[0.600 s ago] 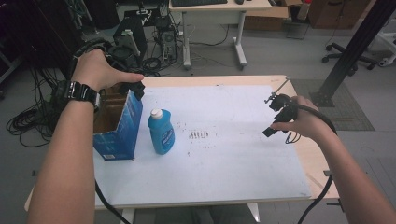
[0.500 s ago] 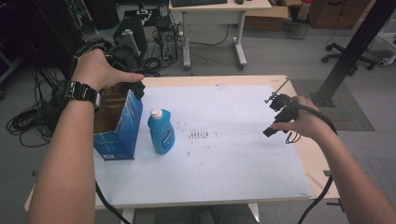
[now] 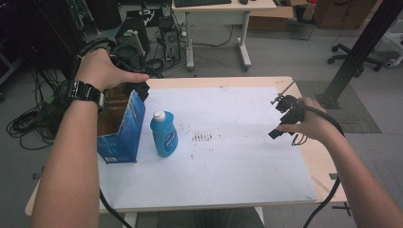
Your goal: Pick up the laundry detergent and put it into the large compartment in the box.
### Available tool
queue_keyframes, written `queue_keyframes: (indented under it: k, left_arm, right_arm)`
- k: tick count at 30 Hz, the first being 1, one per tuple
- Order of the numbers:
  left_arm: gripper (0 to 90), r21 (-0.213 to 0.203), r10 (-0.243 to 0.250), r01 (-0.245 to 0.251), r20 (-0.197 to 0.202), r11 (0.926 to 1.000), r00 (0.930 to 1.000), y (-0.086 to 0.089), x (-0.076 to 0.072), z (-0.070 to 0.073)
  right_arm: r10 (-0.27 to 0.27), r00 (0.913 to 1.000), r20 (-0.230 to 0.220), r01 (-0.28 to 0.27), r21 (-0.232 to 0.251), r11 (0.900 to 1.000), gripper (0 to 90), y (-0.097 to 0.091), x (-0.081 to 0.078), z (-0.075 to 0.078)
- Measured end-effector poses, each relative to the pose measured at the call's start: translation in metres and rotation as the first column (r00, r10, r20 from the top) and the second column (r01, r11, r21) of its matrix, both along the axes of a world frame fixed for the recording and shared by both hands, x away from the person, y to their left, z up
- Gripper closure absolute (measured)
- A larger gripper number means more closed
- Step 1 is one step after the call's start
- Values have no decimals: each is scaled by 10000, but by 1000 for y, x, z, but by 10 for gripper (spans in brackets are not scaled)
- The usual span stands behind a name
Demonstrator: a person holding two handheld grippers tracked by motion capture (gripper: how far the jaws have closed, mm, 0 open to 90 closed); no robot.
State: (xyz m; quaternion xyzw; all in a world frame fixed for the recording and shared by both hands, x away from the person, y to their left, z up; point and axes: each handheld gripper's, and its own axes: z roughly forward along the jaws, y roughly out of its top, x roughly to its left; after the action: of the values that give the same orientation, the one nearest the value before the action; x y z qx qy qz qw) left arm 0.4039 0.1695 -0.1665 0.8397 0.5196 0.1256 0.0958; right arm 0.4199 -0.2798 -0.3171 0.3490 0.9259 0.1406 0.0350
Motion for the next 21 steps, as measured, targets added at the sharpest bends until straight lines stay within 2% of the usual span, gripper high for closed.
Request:
queue_keyframes:
  k: [21]
  left_arm:
    - [108,193,-205,210,-256,9996,9995,-22,-1,-2]
  right_arm:
    - [17,10000,24,-17,38,10000,135,-2,-5,2]
